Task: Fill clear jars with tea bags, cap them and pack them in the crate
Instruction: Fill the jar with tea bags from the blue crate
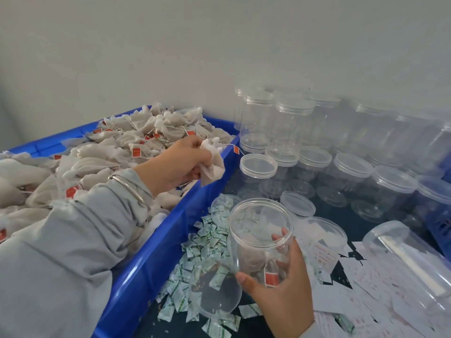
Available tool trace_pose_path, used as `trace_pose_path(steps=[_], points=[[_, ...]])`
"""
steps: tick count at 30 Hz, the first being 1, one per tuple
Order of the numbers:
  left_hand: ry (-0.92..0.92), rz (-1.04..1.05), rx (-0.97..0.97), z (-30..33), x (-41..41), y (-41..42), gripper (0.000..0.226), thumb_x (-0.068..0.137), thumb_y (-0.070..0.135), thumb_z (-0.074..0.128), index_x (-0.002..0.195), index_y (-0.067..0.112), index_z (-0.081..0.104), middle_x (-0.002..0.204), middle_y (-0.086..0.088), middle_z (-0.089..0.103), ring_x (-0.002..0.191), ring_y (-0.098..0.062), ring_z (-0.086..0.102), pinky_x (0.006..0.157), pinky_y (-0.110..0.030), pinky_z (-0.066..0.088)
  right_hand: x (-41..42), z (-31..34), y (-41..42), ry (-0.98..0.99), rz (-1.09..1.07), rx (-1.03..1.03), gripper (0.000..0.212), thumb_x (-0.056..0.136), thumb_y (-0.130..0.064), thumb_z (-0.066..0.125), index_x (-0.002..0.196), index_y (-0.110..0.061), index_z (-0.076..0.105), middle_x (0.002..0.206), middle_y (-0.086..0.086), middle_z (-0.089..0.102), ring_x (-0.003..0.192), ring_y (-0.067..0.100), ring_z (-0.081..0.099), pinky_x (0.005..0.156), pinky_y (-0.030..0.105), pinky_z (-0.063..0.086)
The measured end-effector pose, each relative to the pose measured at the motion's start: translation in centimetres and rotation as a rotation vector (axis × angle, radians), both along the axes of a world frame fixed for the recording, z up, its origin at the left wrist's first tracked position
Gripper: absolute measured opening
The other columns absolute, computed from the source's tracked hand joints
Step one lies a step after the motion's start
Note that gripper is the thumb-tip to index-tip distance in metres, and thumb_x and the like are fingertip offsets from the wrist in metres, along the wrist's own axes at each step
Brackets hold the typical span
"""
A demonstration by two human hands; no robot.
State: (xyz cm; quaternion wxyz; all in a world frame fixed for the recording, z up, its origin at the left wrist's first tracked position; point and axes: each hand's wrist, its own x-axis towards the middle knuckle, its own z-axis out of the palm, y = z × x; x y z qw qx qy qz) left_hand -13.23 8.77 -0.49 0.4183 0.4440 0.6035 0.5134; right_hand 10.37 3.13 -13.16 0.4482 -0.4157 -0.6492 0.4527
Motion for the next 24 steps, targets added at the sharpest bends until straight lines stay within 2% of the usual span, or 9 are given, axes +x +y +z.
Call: trace_pose_path(steps=[1, 3, 6, 10, 13, 15, 17, 20, 24], points=[[-0.081, -0.081, 0.024, 0.3, 0.7, -0.4, 0.028, 0.083, -0.007, 0.047, 0.092, 0.016, 0.061, 0.084, -0.011, 0.057, 0.077, -0.025, 0.047, 0.059, -0.026, 0.051, 0.0, -0.2, 0.0, 0.000, -0.012, 0.012, 0.101, 0.038, -0.035, 0.091, 0.119, -0.055, 0.035, 0.123, -0.032, 0.045, 0.104, -0.015, 0.049, 0.072, 0.006, 0.046], [-0.213, -0.227, 0.070, 0.8, 2.1, -1.1, 0.036, 0.078, -0.005, 0.049, 0.080, 0.023, 0.072, 0.077, -0.005, 0.062, 0.076, -0.024, 0.046, 0.059, -0.023, 0.051, -0.1, -0.6, -0.1, 0.006, -0.063, 0.029, 0.099, 0.046, -0.021, 0.094, 0.120, -0.056, 0.038, 0.123, -0.031, 0.048, 0.109, -0.012, 0.050, 0.085, 0.012, 0.046], [-0.230, -0.338, 0.102, 1.1, 3.9, -2.2, 0.023, 0.068, 0.006, 0.058, 0.063, 0.023, 0.072, 0.069, -0.003, 0.062, 0.071, -0.022, 0.046, 0.057, -0.023, 0.047, -0.1, -0.9, -0.3, 0.002, -0.087, 0.053, 0.098, 0.051, -0.017, 0.092, 0.118, -0.064, 0.038, 0.121, -0.037, 0.049, 0.114, -0.012, 0.048, 0.094, 0.021, 0.044], [0.123, -0.341, 0.152, 0.5, 5.5, -3.0, 0.021, 0.072, 0.009, 0.078, 0.065, 0.025, 0.068, 0.074, -0.002, 0.065, 0.076, -0.021, 0.058, 0.071, -0.032, 0.048, 0.0, -0.6, -0.1, -0.001, 0.002, 0.028, 0.101, 0.048, -0.021, 0.093, 0.122, -0.055, 0.033, 0.132, -0.024, 0.044, 0.123, 0.004, 0.047, 0.097, 0.036, 0.048], [0.524, -0.404, 0.222, -0.1, 6.3, -3.6, 0.013, 0.076, 0.022, 0.077, 0.071, 0.026, 0.066, 0.065, 0.009, 0.064, 0.058, -0.001, 0.055, 0.058, -0.015, 0.045, -0.2, -0.4, -0.1, -0.001, -0.012, 0.032, 0.101, 0.042, -0.032, 0.091, 0.121, -0.054, 0.033, 0.134, -0.017, 0.044, 0.119, 0.007, 0.050, 0.090, 0.034, 0.052], [0.739, -0.455, 0.267, -0.4, 6.7, -3.8, 0.011, 0.076, 0.031, 0.076, 0.074, 0.027, 0.065, 0.068, 0.007, 0.065, 0.055, -0.003, 0.052, 0.054, -0.019, 0.044, -0.3, -0.5, 0.0, -0.023, -0.026, 0.042, 0.101, 0.040, -0.035, 0.090, 0.121, -0.051, 0.032, 0.134, -0.014, 0.044, 0.113, 0.006, 0.052, 0.087, 0.032, 0.052], [0.800, -0.491, 0.301, -0.5, 6.8, -4.0, 0.013, 0.076, 0.035, 0.075, 0.075, 0.025, 0.067, 0.069, 0.005, 0.065, 0.059, -0.010, 0.053, 0.056, -0.022, 0.043, -0.3, -0.7, 0.0, -0.041, -0.042, 0.045, 0.104, 0.038, -0.044, 0.088, 0.124, -0.051, 0.029, 0.136, -0.011, 0.044, 0.118, 0.010, 0.050, 0.094, 0.042, 0.050], [0.756, -0.536, 0.281, -0.2, 6.8, -4.1, 0.023, 0.076, 0.047, 0.073, 0.073, 0.025, 0.068, 0.064, 0.011, 0.063, 0.053, -0.003, 0.049, 0.053, -0.015, 0.039, -0.4, -0.9, 0.0, -0.038, -0.072, 0.051, 0.106, 0.035, -0.057, 0.081, 0.126, -0.056, 0.028, 0.135, -0.013, 0.045, 0.126, 0.015, 0.045, 0.097, 0.046, 0.047], [0.698, -0.399, 0.231, 0.1, 5.9, -3.5, 0.044, 0.075, 0.059, 0.058, 0.069, 0.017, 0.070, 0.050, 0.009, 0.054, 0.042, 0.000, 0.041, 0.046, -0.009, 0.035, -0.2, -1.6, 0.1, -0.051, -0.166, 0.111, 0.100, 0.043, -0.032, 0.093, 0.117, -0.063, 0.033, 0.124, -0.031, 0.045, 0.117, -0.005, 0.047, 0.097, 0.025, 0.045]])
